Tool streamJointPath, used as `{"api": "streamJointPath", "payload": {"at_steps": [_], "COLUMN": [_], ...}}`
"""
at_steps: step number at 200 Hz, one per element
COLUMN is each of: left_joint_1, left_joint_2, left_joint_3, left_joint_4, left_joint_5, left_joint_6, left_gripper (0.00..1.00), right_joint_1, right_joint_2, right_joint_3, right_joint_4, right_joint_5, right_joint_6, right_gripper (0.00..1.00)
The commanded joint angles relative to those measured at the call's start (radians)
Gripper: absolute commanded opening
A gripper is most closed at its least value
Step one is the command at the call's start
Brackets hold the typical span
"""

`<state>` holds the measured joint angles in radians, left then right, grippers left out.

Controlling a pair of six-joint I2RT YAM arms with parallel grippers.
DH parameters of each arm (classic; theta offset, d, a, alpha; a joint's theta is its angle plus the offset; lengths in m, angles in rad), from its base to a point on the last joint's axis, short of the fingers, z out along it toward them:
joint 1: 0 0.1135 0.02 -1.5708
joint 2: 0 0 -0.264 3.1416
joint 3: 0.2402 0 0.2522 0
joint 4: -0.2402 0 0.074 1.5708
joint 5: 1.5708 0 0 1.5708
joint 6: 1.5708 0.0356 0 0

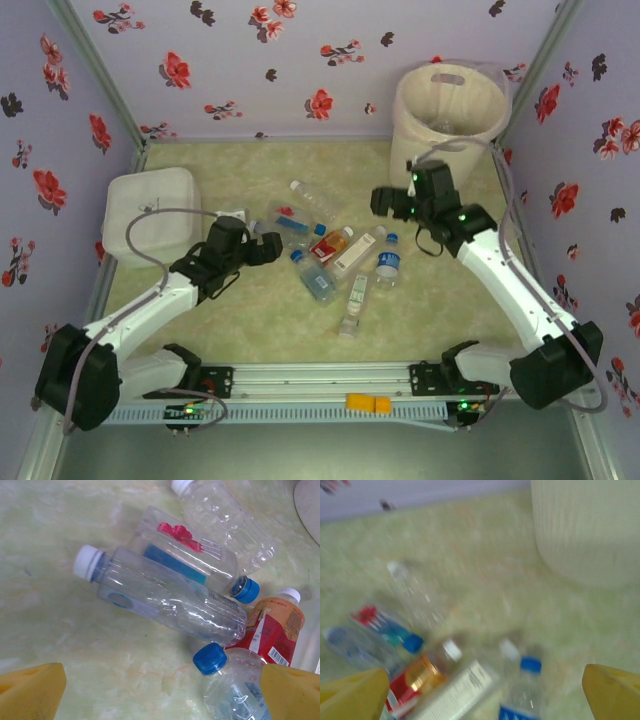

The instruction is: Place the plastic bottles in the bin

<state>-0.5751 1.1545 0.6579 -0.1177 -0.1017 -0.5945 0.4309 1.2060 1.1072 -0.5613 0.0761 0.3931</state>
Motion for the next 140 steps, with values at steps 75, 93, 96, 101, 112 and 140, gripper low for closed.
{"api": "streamJointPath", "payload": {"at_steps": [75, 93, 96, 101, 112, 140], "left_joint_1": [-0.108, -0.108, -0.109, -0.108, -0.108, -0.108], "left_joint_2": [0.183, 0.18, 0.18, 0.179, 0.176, 0.175], "left_joint_3": [0.098, 0.105, 0.105, 0.105, 0.105, 0.106], "left_joint_4": [0.107, 0.108, 0.108, 0.109, 0.107, 0.084], "left_joint_5": [0.01, 0.009, 0.007, 0.008, 0.005, -0.014], "left_joint_6": [-0.009, -0.009, -0.009, -0.011, -0.015, -0.019], "left_gripper": [1.0, 1.0, 1.0, 1.0, 1.0, 1.0], "right_joint_1": [0.016, 0.016, 0.016, 0.016, 0.016, 0.016], "right_joint_2": [0.006, 0.046, 0.052, 0.062, 0.086, 0.159], "right_joint_3": [-0.351, -0.36, -0.363, -0.367, -0.38, -0.383], "right_joint_4": [0.115, 0.133, 0.14, 0.154, 0.183, 0.217], "right_joint_5": [-0.031, -0.025, -0.028, -0.032, -0.03, -0.009], "right_joint_6": [0.231, 0.224, 0.225, 0.224, 0.231, 0.243], "right_gripper": [1.0, 1.0, 1.0, 1.0, 1.0, 0.95]}}
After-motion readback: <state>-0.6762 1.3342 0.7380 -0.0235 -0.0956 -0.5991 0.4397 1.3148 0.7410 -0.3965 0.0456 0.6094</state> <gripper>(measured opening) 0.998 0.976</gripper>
